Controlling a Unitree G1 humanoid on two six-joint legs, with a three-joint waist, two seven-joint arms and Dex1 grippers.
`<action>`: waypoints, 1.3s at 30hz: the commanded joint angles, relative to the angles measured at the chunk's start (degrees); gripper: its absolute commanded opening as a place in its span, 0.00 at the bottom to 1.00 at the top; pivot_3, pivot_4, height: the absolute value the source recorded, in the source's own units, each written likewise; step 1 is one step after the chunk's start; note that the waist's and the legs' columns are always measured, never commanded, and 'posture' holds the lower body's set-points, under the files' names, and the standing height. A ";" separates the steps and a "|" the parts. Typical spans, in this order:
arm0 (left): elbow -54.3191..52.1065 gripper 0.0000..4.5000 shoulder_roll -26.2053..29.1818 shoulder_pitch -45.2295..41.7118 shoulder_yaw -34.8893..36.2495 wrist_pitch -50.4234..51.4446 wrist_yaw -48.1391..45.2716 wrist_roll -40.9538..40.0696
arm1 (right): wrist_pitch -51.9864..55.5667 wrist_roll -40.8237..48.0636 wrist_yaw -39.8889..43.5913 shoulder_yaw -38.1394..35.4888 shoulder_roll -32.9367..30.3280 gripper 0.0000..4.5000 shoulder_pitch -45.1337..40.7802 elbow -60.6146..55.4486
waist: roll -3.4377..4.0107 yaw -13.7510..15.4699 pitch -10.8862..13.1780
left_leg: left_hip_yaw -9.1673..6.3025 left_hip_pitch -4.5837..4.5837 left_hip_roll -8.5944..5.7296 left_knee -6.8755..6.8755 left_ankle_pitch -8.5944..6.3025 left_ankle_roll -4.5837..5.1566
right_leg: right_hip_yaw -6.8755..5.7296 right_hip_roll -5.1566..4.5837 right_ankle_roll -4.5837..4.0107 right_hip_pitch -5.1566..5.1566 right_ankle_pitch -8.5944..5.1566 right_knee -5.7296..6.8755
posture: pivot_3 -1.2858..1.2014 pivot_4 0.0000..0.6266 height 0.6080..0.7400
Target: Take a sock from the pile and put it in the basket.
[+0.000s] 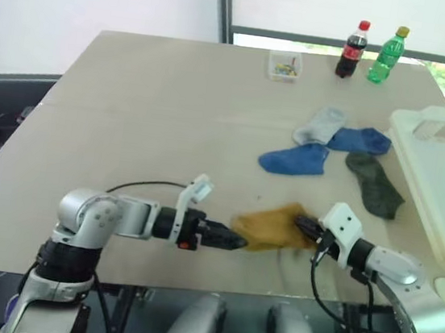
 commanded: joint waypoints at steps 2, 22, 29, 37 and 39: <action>2.08 1.00 -4.09 -3.41 2.71 3.34 0.09 -4.16 | -0.77 -0.21 0.07 -0.25 -0.01 0.03 -0.21 -1.80 | 0.00 0.10 0.00 | 0.00 -0.05 0.00 0.00 0.01 -0.01 | 0.00 0.01 0.00 -0.06 0.00 0.00 | 0.52 0.24 1.00; 10.40 1.00 -5.99 -9.14 5.07 1.86 0.66 -2.13 | 2.85 -0.31 -0.62 -1.17 0.61 0.03 -3.68 -3.71 | 0.00 0.45 0.00 | 0.03 -0.51 -0.04 0.04 0.16 -0.25 | 0.02 0.00 -0.02 -0.44 0.03 0.04 | 0.52 0.24 1.00; 9.89 1.00 -7.38 -6.58 4.89 -1.22 1.79 -0.12 | 2.56 0.23 2.31 -3.48 -3.95 0.03 0.60 -3.63 | -0.01 0.46 0.00 | 0.02 -0.54 -0.05 0.05 0.15 -0.25 | 0.01 -0.03 -0.02 -0.44 0.02 0.02 | 0.52 0.24 1.00; 9.83 1.00 -8.18 -6.27 4.08 -2.36 1.40 0.75 | 0.22 -4.30 4.18 3.32 -4.07 0.03 -0.63 7.44 | -0.17 0.27 -0.16 | 0.07 -0.35 0.00 0.07 0.15 -0.24 | 0.04 0.01 -0.01 -0.34 0.02 0.05 | 0.52 0.24 1.00; 9.91 1.00 -8.29 -6.33 3.77 -2.62 1.23 0.91 | 0.56 -3.53 4.13 2.63 -3.61 0.03 -1.04 7.35 | -0.26 0.25 -0.21 | 0.09 -0.30 0.01 0.07 0.14 -0.22 | 0.06 0.00 -0.01 -0.30 0.02 0.05 | 0.52 0.24 1.00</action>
